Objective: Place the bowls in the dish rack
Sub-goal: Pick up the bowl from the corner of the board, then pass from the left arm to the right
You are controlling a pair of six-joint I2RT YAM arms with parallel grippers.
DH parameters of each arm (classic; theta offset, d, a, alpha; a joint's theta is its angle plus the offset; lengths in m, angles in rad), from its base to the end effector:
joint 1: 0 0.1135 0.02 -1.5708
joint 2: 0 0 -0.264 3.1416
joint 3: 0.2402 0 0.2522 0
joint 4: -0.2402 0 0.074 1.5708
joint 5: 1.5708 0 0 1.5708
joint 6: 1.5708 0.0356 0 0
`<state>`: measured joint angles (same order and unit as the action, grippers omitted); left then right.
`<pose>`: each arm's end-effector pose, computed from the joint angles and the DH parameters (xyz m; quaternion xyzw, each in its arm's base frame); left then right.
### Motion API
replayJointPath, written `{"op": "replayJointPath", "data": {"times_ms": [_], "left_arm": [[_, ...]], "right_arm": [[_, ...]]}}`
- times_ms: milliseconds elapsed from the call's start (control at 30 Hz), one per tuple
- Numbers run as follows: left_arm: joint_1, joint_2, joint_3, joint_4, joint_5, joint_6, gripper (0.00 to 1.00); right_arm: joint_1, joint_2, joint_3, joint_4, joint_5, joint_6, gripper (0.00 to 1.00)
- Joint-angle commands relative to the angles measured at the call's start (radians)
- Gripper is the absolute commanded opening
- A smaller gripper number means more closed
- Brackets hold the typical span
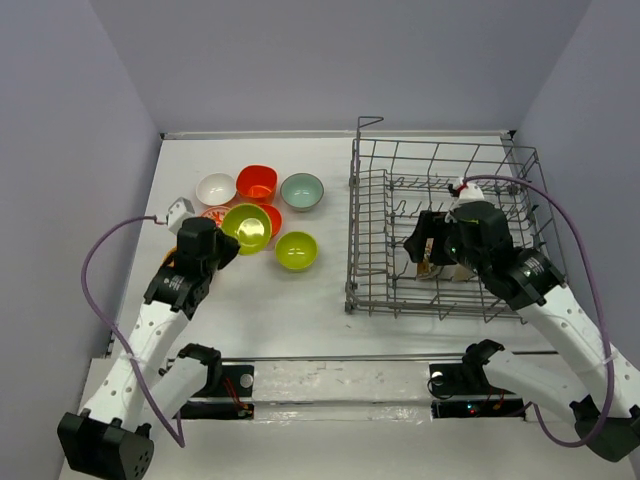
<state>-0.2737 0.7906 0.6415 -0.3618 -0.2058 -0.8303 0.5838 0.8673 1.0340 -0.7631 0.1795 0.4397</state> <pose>0.1757 -0.0418 0.2709 -0.2857 0.8110 -0.1882 0.4746 0.1462 0.0890 0.3534 -0.0215 0.8808 0.1593 0.4453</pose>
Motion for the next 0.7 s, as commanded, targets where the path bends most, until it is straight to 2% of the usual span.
{"op": "replayJointPath", "data": {"times_ms": [0,133,233,400,667], "left_arm": [[-0.019,-0.008,0.225,-0.075,0.025,0.069,0.00],[-0.059,0.051,0.374,-0.111,0.023,0.100,0.00],[-0.131,0.108,0.486,-0.150,-0.025,0.100,0.00],[-0.365,0.202,0.639,-0.193,-0.180,0.056,0.00],[-0.600,0.389,0.785,-0.239,-0.339,0.003,0.00]], "right_arm": [[0.007,0.013,0.125,-0.001,0.003,-0.018,0.78],[0.007,0.065,0.222,-0.007,-0.044,-0.021,0.78],[0.007,0.107,0.289,-0.012,-0.090,-0.022,0.77],[0.007,0.156,0.379,-0.027,-0.120,-0.022,0.77],[0.007,0.193,0.508,-0.082,-0.106,-0.025,0.76]]}}
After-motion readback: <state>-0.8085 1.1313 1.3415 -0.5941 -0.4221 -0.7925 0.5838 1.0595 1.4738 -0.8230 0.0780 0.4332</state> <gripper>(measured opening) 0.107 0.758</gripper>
